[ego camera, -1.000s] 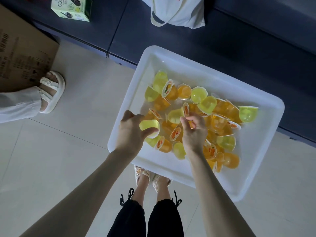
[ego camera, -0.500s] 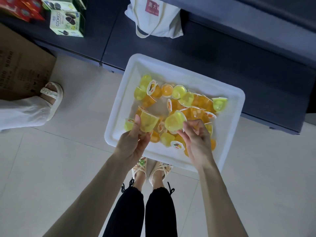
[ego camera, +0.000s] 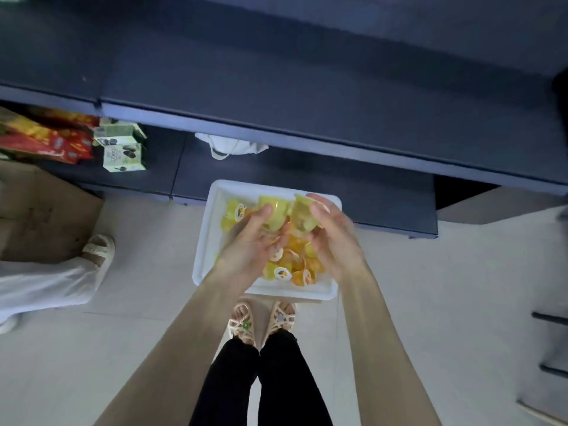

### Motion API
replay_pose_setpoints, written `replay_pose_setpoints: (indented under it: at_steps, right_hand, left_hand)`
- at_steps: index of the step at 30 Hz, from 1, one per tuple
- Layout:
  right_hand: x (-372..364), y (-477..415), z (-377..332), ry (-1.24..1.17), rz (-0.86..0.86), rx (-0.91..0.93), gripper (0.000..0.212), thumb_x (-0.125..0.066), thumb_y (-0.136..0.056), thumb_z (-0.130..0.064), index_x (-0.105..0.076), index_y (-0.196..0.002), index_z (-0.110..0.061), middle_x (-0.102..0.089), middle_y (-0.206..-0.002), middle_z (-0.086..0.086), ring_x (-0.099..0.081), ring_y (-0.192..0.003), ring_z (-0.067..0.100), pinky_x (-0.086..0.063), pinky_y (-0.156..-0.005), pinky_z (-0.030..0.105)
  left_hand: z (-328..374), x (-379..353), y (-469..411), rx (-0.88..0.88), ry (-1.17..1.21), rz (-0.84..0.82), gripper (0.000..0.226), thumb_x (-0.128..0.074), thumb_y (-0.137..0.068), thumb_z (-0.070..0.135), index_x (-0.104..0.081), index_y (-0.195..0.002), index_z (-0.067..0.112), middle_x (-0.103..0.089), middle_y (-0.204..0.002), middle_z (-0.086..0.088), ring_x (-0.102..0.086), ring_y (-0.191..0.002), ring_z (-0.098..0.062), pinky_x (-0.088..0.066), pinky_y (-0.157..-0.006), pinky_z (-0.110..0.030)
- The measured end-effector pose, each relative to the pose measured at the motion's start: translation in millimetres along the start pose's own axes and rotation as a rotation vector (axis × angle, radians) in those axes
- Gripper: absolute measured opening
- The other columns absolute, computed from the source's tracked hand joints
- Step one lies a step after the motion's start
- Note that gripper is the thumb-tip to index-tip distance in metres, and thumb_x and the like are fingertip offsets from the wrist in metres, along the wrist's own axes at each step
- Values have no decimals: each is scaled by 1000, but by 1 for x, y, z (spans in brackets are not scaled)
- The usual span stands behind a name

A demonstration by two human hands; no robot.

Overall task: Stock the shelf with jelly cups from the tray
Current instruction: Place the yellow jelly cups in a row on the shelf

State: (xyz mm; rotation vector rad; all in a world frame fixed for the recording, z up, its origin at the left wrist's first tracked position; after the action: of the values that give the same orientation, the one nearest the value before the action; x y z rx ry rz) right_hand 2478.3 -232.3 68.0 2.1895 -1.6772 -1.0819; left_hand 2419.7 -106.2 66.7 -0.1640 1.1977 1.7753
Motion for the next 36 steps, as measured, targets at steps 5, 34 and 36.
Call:
replay_pose_setpoints:
  at_steps: [5,34,36]
  right_hand:
    - [-28,59,-123,208,31,234,59,-74,-68,-16,-58,-124,-5,-72,-90,3,-67,-81,15,-54,-74,24]
    - [-50,-1,-576,1228,175,1028,32,-67,-84,-9,-61,-115,-15,-54,-127,5,-48,-103,10,-38,-78,13]
    - [-54,-17,-583,1271,162,1051,32,-66,-86,-9,-59,-117,-16,-51,-131,5,-45,-104,8,-34,-69,3]
  left_hand:
    - [69,-90,54,-220,-228,-167,10,-63,-84,10,-64,-93,14,-68,-92,-2,-65,-97,-21,-50,-90,-33]
    - [295,-482,0,-1308,-1462,200,49,-75,-78,19,-50,-120,10,-51,-119,-13,-51,-105,-28,-39,-87,-31]
    - [297,-487,-7,-1297,-1498,237,46,-72,-81,19,-50,-120,9,-49,-120,-14,-52,-105,-30,-40,-90,-33]
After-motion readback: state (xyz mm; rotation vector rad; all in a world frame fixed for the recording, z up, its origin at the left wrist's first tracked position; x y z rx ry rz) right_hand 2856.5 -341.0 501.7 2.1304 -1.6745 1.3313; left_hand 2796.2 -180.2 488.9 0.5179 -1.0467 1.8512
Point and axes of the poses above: each hand's wrist, its own y-axis away from the middle knuckle, its own x-axis out of the back of the hand, z = x × y, the point moved 4 cm from there along -y, towards the middle knuckle
